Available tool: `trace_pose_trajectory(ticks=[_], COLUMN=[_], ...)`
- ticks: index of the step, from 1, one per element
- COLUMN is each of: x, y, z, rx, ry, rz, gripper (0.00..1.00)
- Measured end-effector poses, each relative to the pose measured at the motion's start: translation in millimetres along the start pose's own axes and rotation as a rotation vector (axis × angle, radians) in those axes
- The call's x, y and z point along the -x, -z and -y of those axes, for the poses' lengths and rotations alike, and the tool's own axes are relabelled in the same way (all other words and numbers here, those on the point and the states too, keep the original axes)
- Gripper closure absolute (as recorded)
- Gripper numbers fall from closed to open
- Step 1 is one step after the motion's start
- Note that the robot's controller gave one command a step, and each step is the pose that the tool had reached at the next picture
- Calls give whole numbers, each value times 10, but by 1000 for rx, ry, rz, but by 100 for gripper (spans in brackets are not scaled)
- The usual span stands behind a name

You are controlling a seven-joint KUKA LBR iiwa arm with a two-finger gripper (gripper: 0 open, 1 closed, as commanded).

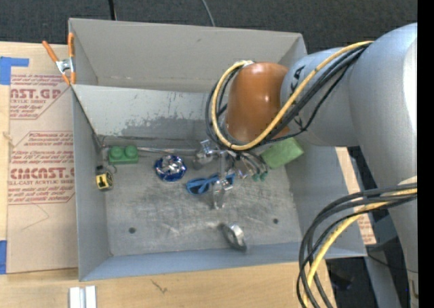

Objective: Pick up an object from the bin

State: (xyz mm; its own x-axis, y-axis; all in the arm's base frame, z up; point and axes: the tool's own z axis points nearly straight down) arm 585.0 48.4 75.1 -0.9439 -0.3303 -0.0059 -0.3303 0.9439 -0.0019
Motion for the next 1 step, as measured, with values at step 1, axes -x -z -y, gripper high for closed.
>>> trace_pose_trajectory(ticks=[1], x=[16], y=[26], z=[0], rx=[0], ry=[1], rz=[3], gripper=[100])
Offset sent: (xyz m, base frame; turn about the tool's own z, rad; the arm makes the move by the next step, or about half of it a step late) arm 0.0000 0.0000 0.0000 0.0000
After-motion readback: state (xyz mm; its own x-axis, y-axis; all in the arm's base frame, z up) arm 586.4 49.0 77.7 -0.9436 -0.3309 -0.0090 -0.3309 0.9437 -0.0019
